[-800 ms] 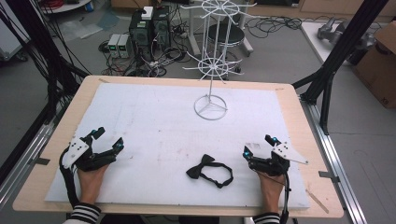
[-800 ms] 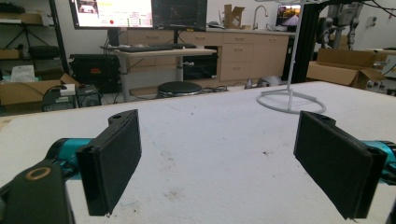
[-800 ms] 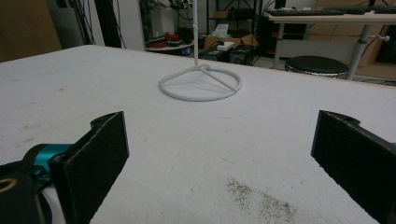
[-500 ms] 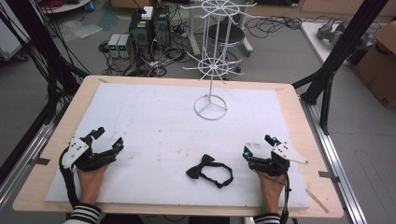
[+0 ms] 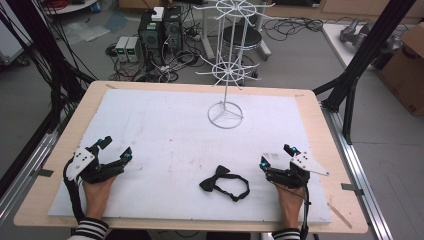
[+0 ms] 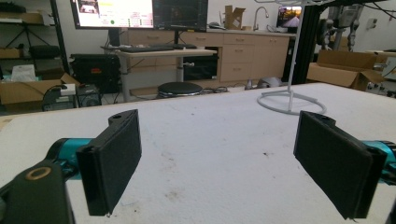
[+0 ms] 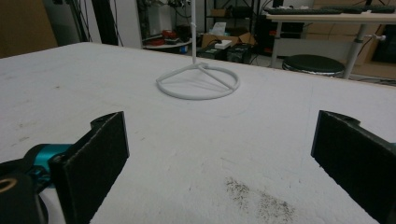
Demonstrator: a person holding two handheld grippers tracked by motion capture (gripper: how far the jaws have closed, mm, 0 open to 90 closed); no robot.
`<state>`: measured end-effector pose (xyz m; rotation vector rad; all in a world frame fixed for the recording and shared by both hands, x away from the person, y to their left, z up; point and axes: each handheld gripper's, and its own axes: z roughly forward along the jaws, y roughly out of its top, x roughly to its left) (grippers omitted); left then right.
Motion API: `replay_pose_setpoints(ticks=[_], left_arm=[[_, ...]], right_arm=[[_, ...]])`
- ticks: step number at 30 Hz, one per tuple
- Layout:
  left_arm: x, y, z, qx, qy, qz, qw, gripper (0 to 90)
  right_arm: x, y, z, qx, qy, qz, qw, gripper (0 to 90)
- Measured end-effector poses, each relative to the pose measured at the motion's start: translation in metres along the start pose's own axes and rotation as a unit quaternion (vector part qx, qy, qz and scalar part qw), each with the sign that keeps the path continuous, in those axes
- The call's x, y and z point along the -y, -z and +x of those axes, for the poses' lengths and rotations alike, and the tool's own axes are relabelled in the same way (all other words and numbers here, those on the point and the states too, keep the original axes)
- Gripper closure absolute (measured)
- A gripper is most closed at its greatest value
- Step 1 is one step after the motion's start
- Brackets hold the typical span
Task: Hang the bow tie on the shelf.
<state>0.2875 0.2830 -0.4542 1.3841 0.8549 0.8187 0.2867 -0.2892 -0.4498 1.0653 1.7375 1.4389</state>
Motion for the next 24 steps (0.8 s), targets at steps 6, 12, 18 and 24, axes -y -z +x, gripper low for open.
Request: replay_pose_setpoints(ticks=[6, 12, 18, 24], left_arm=[[0.0, 0.0, 0.0, 0.0, 0.001, -0.001, 1.0, 15.5], [0.0, 0.0, 0.0, 0.0, 0.001, -0.001, 1.0, 15.5], [0.0, 0.0, 0.0, 0.0, 0.002, -0.001, 1.0, 15.5], [0.0, 0.001, 0.0, 0.0, 0.001, -0.004, 1.0, 15.5]], right_arm=[[-0.001, -0.001, 0.0, 0.007, -0.007, 0.008, 0.9999, 3.1], [-0.006, 0.001, -0.003, -0.001, -0.016, 0.022, 0.9996, 3.1], [-0.024, -0.003, 0.004, -0.046, 0.013, 0.067, 0.9966, 3.1], [-0.046, -0.008, 0.014, -0.076, 0.047, 0.106, 0.9903, 3.1]])
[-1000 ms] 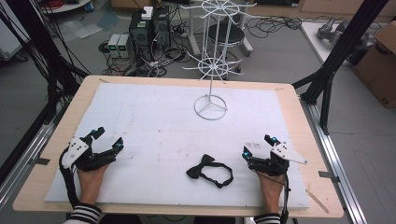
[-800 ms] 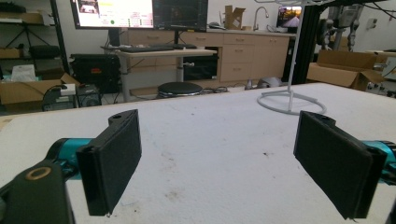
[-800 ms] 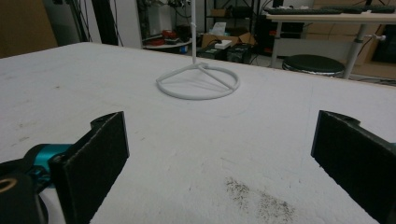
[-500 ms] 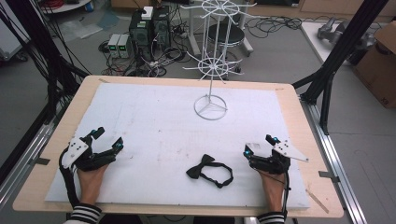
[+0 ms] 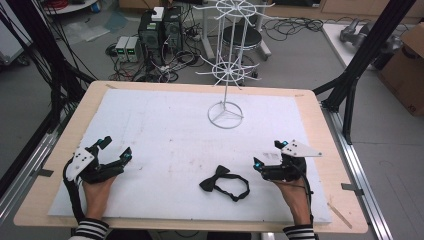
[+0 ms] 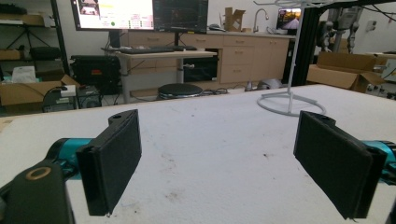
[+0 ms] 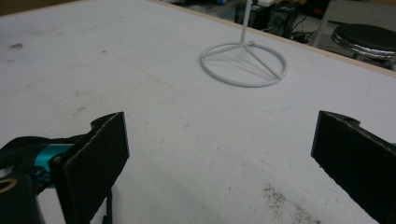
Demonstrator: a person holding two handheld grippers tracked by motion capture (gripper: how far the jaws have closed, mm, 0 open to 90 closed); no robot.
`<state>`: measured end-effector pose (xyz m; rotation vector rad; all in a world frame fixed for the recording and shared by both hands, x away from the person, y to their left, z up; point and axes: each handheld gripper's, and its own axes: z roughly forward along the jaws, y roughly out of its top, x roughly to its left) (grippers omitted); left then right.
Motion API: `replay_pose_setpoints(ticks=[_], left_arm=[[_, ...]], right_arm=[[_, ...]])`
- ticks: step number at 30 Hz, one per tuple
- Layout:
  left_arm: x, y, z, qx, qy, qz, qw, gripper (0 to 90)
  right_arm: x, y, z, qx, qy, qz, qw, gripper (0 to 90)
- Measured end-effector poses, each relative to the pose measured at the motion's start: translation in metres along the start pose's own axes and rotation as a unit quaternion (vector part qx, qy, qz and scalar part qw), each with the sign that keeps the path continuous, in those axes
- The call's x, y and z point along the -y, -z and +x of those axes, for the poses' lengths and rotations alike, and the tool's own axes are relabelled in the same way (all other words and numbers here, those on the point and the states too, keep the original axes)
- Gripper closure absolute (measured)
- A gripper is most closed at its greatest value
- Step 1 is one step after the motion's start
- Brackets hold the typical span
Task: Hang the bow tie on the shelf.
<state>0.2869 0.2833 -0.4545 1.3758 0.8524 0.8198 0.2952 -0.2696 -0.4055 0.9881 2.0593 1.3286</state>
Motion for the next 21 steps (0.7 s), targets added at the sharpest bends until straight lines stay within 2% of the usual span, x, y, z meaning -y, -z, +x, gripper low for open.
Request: replay_pose_setpoints(ticks=[6, 9, 10, 11, 13, 14, 15, 16, 17, 19, 21], left_arm=[[0.0, 0.0, 0.0, -0.001, 0.002, -0.001, 1.0, 15.5], [0.0, 0.0, 0.001, -0.001, 0.003, 0.0, 1.0, 15.5], [0.0, 0.0, 0.001, -0.001, 0.003, 0.0, 1.0, 15.5], [0.0, 0.0, 0.0, -0.001, 0.002, -0.001, 1.0, 15.5], [0.0, 0.0, 0.0, -0.001, 0.002, -0.001, 1.0, 15.5], [0.0, 0.0, 0.0, -0.001, 0.002, -0.002, 1.0, 15.5], [0.0, 0.0, 0.0, 0.0, 0.002, -0.001, 1.0, 15.5], [0.0, 0.0, 0.0, 0.0, 0.002, -0.001, 1.0, 15.5], [0.0, 0.0, 0.0, -0.001, 0.002, -0.003, 1.0, 15.5], [0.0, 0.0, 0.0, 0.0, 0.0, -0.002, 1.0, 15.5], [0.0, 0.0, 0.0, -0.001, 0.001, -0.002, 1.0, 15.5]], right_arm=[[-0.022, -0.001, 0.008, -0.03, 0.041, 0.041, 0.9979, 3.1], [-0.032, -0.003, 0.013, -0.045, 0.073, 0.063, 0.9944, 3.1], [-0.032, -0.003, 0.013, -0.045, 0.073, 0.063, 0.9944, 3.1], [-0.037, -0.005, 0.017, -0.048, 0.091, 0.079, 0.9916, 3.1], [-0.039, -0.007, 0.019, -0.055, 0.095, 0.085, 0.9903, 3.3], [-0.042, -0.01, 0.023, -0.072, 0.107, 0.102, 0.9863, 5.4], [-0.043, -0.011, 0.024, -0.077, 0.111, 0.108, 0.9849, 5.6], [-0.043, -0.011, 0.024, -0.077, 0.111, 0.108, 0.9849, 5.6], [-0.046, -0.015, 0.028, -0.09, 0.121, 0.133, 0.9796, 8.3], [-0.048, -0.018, 0.031, -0.109, 0.135, 0.15, 0.9733, 16.3], [-0.05, -0.022, 0.035, -0.125, 0.149, 0.164, 0.9671, 16.5]])
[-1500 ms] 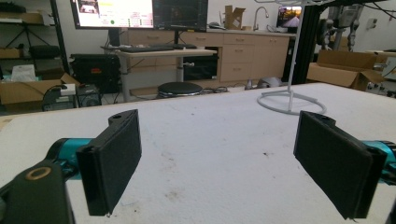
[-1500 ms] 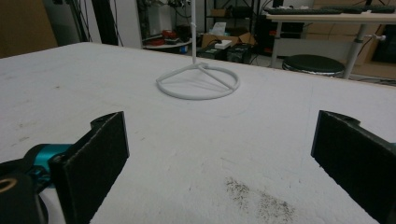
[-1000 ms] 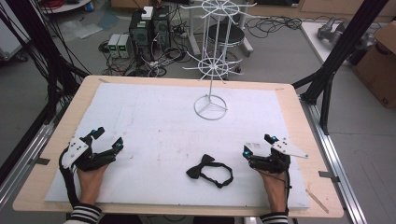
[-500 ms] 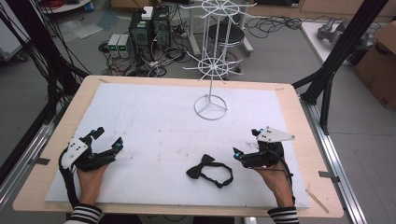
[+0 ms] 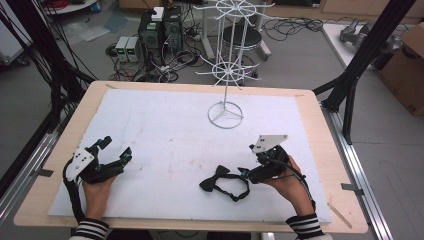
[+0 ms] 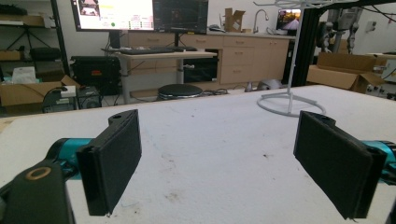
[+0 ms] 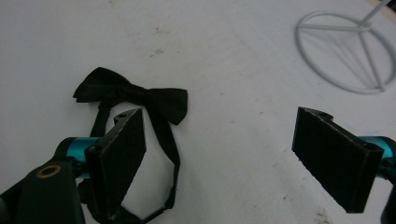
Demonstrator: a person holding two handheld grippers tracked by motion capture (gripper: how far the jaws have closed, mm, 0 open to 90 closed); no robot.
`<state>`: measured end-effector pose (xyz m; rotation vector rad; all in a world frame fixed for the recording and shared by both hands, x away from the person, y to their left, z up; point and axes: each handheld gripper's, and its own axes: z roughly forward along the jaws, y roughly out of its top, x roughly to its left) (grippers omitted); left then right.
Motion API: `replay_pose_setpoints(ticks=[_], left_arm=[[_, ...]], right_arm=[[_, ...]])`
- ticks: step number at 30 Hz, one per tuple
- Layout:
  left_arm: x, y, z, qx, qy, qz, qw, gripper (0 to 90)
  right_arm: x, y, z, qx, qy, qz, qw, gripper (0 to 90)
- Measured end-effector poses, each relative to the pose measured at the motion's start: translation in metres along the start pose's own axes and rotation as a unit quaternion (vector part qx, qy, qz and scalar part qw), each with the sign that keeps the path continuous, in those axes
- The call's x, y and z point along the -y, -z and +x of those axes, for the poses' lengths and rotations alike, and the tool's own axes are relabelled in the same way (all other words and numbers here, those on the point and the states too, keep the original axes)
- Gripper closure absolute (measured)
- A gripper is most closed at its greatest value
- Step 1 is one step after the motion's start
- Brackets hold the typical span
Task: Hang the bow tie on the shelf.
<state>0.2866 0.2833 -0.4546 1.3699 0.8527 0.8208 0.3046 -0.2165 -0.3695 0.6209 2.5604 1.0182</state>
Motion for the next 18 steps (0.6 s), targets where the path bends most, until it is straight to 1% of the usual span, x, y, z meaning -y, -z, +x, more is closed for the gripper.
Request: replay_pose_setpoints(ticks=[1, 2, 3, 4, 5, 7, 10, 12, 13, 15, 17, 18], left_arm=[[0.0, 0.0, 0.0, 0.0, 0.0, 0.0, 1.0, 15.5], [0.0, 0.0, 0.0, 0.0, 0.0, 0.0, 1.0, 15.5], [0.0, 0.0, 0.0, 0.0, 0.0, 0.0, 1.0, 15.5], [0.0, 0.0, 0.0, 0.0, 0.0, 0.0, 1.0, 15.5], [0.0, 0.0, 0.0, 0.0, -0.001, 0.001, 1.0, 15.5], [0.0, 0.0, 0.0, 0.0, -0.001, 0.0, 1.0, 15.5], [0.0, 0.0, 0.0, 0.0, 0.0, 0.0, 1.0, 15.5], [0.0, 0.0, 0.0, 0.0, 0.0, 0.0, 1.0, 15.5], [0.0, 0.0, 0.0, 0.0, 0.0, 0.0, 1.0, 15.5], [0.0, 0.0, 0.0, 0.0, 0.0, 0.0, 1.0, 15.5], [0.0, 0.0, 0.0, 0.0, 0.0, 0.0, 1.0, 15.6], [0.0, 0.0, 0.0, 0.0, 0.0, 0.0, 1.0, 15.5]], right_arm=[[-0.002, -0.002, 0.001, -0.006, 0.002, 0.008, 0.9999, 16.5], [-0.002, -0.002, 0.001, -0.006, 0.002, 0.008, 0.9999, 16.5], [-0.005, -0.006, 0.003, -0.011, 0.009, 0.021, 0.9997, 17.6], [-0.005, -0.006, 0.003, -0.011, 0.009, 0.021, 0.9997, 17.6], [-0.006, -0.009, 0.004, -0.017, 0.01, 0.03, 0.9994, 19.9], [-0.006, -0.012, 0.004, -0.024, 0.012, 0.036, 0.999, 21.2], [-0.006, -0.014, 0.005, -0.029, 0.009, 0.043, 0.9986, 23.2], [-0.006, -0.016, 0.006, -0.043, 0.006, 0.052, 0.9977, 25.5], [-0.006, -0.02, 0.007, -0.051, 0.003, 0.061, 0.9968, 27.6], [-0.006, -0.022, 0.008, -0.054, -0.002, 0.071, 0.996, 28.5], [-0.006, -0.026, 0.007, -0.059, 0.001, 0.081, 0.995, 31.6], [-0.007, -0.027, 0.008, -0.061, -0.002, 0.086, 0.9945, 33.4]])
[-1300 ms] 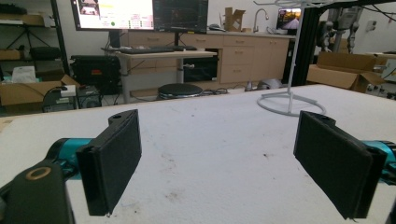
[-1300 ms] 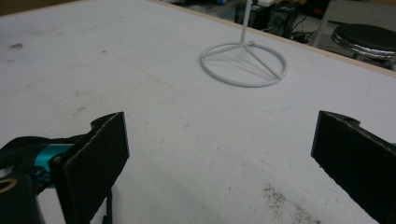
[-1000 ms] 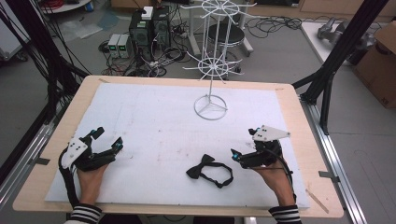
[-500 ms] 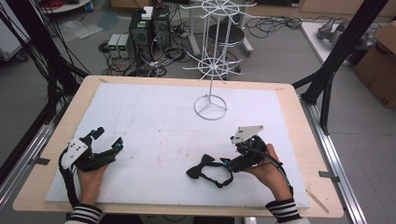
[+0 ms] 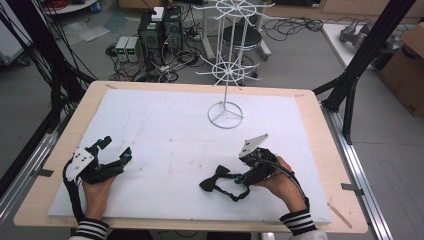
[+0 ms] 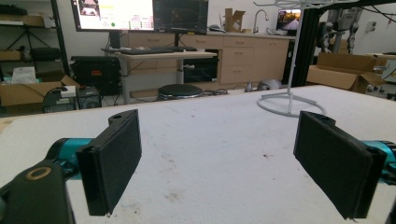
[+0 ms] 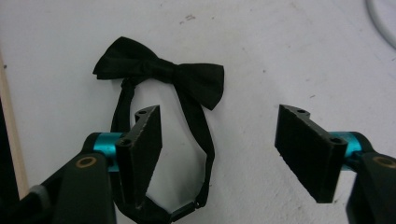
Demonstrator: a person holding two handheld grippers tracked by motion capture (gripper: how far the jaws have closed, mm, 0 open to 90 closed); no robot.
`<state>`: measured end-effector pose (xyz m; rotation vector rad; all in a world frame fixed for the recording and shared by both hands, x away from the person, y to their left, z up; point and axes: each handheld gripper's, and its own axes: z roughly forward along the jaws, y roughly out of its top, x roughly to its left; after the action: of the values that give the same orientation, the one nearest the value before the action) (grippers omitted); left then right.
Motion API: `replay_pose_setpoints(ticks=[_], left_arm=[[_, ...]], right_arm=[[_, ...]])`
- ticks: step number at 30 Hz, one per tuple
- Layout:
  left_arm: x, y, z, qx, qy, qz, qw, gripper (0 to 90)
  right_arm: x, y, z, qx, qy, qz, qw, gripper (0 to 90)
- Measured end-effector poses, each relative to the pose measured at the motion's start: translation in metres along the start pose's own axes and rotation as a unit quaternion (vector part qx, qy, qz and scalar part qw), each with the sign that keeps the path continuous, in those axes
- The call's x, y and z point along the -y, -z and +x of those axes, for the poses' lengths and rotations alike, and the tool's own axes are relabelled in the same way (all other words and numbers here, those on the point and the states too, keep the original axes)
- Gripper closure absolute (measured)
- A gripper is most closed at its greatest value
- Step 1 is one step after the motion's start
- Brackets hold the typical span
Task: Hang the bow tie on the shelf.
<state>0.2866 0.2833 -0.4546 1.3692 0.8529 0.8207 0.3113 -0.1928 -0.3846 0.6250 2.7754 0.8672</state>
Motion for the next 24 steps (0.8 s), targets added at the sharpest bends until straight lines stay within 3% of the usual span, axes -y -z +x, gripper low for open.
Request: replay_pose_setpoints(ticks=[24], left_arm=[[0.0, 0.0, 0.0, -0.001, 0.002, 0.0, 1.0, 15.5]], right_arm=[[-0.008, -0.028, -0.002, -0.046, 0.01, 0.069, 0.9965, 56.1]])
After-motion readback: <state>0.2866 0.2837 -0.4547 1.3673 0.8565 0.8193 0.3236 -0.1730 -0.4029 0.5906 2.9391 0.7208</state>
